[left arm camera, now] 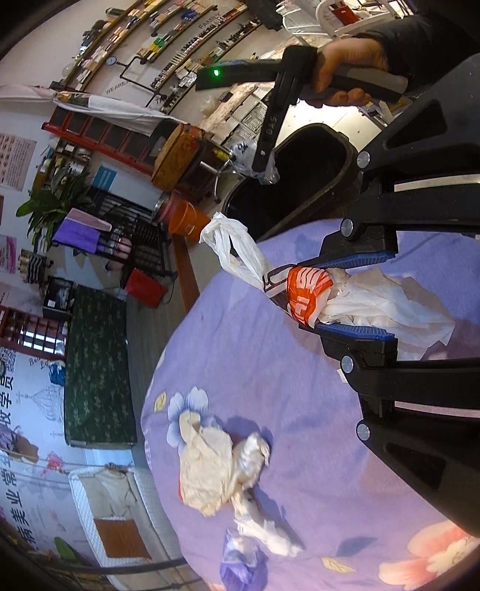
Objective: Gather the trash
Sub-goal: 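Carry the clear bag into the bin and open the right tool while the left tool carries the white bag, then lower the white plastic bag into the bin and open the left tool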
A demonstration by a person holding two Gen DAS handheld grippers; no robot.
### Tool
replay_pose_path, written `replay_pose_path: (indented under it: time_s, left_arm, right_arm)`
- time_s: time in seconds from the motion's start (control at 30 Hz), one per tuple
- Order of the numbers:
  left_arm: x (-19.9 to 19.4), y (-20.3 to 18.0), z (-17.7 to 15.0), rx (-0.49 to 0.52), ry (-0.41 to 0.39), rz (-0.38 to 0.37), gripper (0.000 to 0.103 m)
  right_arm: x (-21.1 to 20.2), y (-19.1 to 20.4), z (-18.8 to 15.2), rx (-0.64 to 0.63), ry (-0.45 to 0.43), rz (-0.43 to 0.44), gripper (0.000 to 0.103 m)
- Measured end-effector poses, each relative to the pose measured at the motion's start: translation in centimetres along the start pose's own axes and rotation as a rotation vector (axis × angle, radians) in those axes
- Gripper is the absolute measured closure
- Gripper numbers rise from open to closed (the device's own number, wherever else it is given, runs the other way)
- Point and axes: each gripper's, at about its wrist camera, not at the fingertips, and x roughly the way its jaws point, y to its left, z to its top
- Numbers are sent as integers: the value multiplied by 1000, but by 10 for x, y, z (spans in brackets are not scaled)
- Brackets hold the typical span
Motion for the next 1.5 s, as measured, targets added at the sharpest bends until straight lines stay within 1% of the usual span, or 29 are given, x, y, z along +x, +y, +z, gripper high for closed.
replay_pose_path:
  time_s: [0.1,0.17,0.27,0.33,0.4,0.5,0.57,0.63,0.83,0.87,0.9,0.93,1.07,1.37,1.47,1.5]
  left_arm:
    - [6,-9,4,13,4,-17,78]
    - [11,-12,8,16,8,-28,78]
    - [16,-16,10,17,14,-42,78]
    - [19,-17,10,16,24,-52,78]
    - [22,-18,9,13,32,-63,78]
    - [24,-21,9,22,37,-65,78]
    - [26,-21,9,22,41,-70,78]
    - [26,-23,7,21,46,-75,78]
    - [37,-31,11,32,71,-102,78]
    - [40,-34,12,36,77,-108,78]
    - [43,-36,13,41,83,-114,78]
    - [46,-40,13,47,87,-119,78]
    - [60,-57,18,89,106,-131,78]
    - [92,-95,29,142,155,-199,78]
    - [105,-109,33,166,167,-202,78]
    - [109,-113,34,170,175,-206,78]
  right_arm:
    - [17,-14,1,31,45,-38,66]
    - [27,-23,0,53,72,-48,66]
    - [42,-30,-1,56,107,-83,65]
    - [48,-35,-3,74,124,-86,65]
    - [55,-38,-7,79,142,-97,58]
    - [61,-37,-11,84,156,-91,56]
    - [62,-37,-13,85,158,-91,52]
    - [61,-37,-15,91,158,-83,52]
    - [45,-34,-16,93,108,-75,52]
    - [42,-33,-15,94,99,-74,47]
    - [37,-34,-14,96,81,-72,39]
    - [31,-34,-13,97,62,-73,38]
    - [11,-37,-9,100,7,-83,38]
    - [-18,-51,-3,144,-59,-86,38]
    - [-28,-59,-1,163,-85,-99,38]
    - [-31,-62,0,169,-92,-103,36]
